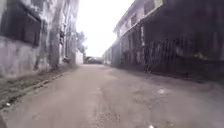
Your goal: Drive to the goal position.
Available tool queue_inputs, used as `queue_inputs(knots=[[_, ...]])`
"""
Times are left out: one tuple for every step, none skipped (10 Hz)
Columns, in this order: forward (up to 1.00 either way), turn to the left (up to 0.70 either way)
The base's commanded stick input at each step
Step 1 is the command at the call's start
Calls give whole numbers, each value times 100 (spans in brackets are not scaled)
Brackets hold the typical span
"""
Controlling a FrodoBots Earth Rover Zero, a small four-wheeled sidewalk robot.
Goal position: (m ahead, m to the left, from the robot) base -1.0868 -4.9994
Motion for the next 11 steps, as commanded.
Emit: queue_inputs(knots=[[50, 0], [50, 0], [50, 0], [50, 0], [50, 0], [50, 0], [50, 50], [50, 50], [50, 28], [50, 0], [50, 0]])
